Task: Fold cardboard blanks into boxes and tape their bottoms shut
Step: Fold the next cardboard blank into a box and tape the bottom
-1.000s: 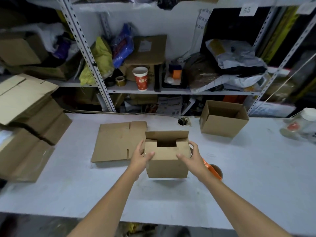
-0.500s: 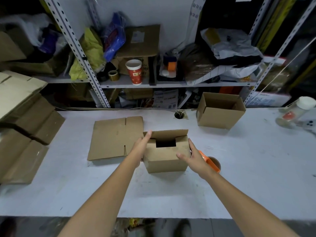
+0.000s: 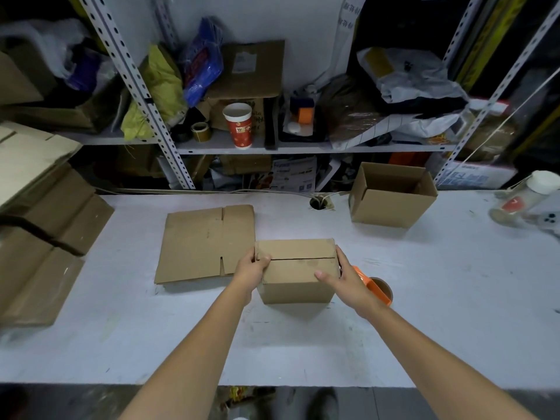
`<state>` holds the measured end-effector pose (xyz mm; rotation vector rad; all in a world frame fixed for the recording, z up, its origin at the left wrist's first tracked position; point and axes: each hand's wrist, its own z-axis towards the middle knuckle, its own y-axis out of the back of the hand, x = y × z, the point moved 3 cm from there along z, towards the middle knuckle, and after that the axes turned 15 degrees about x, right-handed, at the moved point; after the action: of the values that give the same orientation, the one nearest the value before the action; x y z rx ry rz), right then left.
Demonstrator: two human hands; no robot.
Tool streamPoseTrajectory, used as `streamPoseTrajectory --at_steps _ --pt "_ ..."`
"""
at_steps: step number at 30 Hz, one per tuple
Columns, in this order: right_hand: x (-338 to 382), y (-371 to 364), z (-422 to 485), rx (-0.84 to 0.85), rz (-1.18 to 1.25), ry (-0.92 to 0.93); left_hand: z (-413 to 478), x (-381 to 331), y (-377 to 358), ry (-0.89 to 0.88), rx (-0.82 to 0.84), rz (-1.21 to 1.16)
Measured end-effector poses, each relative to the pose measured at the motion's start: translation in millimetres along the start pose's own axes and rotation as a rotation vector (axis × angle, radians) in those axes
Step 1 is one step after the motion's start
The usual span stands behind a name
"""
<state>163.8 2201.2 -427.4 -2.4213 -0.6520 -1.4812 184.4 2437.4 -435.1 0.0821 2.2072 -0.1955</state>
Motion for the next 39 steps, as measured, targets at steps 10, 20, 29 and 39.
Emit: streamPoseTrajectory --at_steps 10,20,29,39 --pt "0 2 17 -0.156 0.168 -0.128 5 9 -6 0.025 0.070 0.075" --pt "-4 15 10 -0.062 0.160 -0.148 3 8 -5 0.033 0.088 0.147" --pt "-79 78 4 -0.372 -0.527 -0.502 -2 3 -11 0.027 0.039 0.152" --pt "-110 64 31 -0.439 -0.698 -0.508 2 6 -6 0.079 0.014 0.223"
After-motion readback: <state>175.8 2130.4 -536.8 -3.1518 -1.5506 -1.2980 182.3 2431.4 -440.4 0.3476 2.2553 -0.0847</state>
